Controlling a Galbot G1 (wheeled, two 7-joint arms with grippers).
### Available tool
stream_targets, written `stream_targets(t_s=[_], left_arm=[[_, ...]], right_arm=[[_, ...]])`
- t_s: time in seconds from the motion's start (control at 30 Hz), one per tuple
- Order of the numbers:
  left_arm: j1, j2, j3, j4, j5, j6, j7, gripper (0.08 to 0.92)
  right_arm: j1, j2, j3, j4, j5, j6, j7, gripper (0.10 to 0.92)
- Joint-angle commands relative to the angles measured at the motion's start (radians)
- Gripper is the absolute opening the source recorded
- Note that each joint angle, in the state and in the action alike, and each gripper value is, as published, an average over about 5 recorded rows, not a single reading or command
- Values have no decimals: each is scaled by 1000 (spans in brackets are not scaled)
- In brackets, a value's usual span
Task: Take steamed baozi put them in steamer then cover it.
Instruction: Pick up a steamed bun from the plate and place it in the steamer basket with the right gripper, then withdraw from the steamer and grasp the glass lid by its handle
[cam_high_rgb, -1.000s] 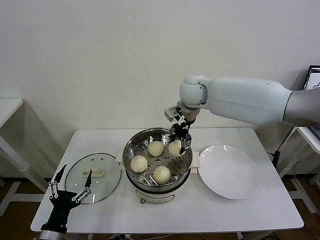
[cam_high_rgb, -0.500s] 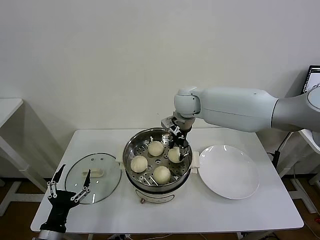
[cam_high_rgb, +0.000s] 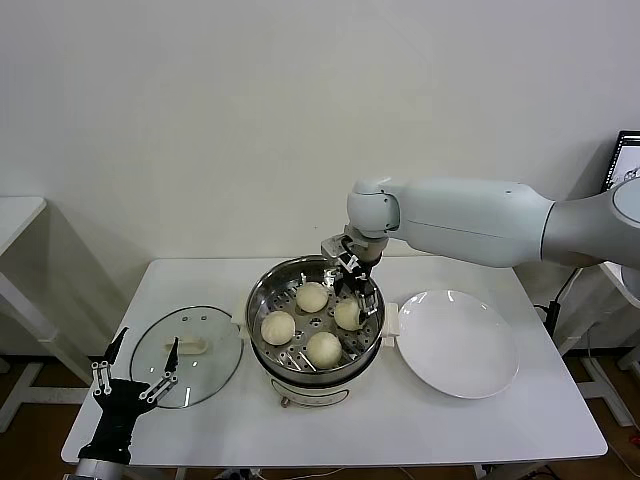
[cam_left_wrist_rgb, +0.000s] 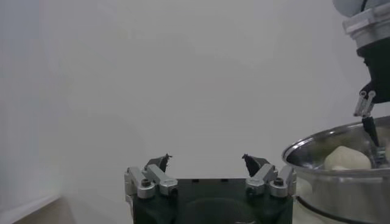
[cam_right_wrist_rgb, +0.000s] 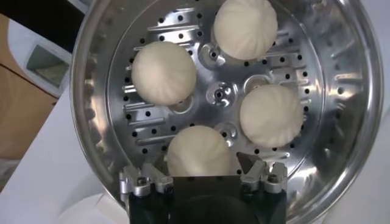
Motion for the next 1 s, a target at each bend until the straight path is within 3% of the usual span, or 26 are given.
stream_targets(t_s=[0.03,0.1,0.27,0.4,0.63,0.83,1.0], left_arm=[[-14,-1,0,14,45,-17,-11,823],[-23,-2,1,17,66,-20,-19,823],[-60,-1,2,24,173,-29,-64,823],[-83,5,0,23,255,-11,-115,823],[-115,3,4,23,356,29,-162,823],[-147,19,18,56,481,78,-218,823],[-182,28,-6,158,669,47,-219,823]], right_arm=[[-34,-171,200,82,66,93,122,823],[-54,-240,232,115,137,161,312,823],[-203,-389,321,212,207,317,994,823],[-438,-463,557,250,187,360,1295,823],[-995,-442,1160,236,133,407,1472,823],[-1387,-330,1548,231,22,467,1463,823],[-1634,-197,1769,235,-63,506,1424,823]])
